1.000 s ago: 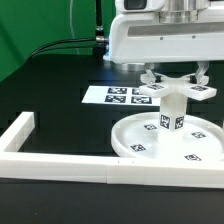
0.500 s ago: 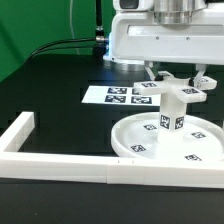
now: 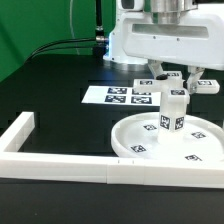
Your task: Assemble round table
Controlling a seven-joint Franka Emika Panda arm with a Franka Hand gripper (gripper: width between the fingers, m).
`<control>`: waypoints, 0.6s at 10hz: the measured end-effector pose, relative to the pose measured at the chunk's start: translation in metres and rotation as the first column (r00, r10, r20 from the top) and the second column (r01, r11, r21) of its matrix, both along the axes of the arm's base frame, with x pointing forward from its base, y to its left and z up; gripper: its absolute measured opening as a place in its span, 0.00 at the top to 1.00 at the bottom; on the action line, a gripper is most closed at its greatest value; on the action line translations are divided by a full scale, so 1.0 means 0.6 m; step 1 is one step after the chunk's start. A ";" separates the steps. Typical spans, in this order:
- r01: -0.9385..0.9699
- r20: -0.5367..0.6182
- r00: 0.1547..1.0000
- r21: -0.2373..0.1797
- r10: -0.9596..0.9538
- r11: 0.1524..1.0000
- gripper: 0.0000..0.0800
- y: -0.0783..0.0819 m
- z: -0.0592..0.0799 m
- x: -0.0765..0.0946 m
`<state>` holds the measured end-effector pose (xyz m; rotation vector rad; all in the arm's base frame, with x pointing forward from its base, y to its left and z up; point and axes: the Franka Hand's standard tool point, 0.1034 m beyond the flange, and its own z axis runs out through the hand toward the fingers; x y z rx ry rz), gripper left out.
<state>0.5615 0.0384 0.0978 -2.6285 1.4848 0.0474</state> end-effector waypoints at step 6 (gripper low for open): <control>0.578 -0.062 0.815 0.010 -0.576 0.816 0.44 -0.002 0.001 0.006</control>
Offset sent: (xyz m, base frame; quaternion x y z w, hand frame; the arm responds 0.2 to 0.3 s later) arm -0.0072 -0.0043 0.0008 -0.0217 0.0188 0.2205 0.9750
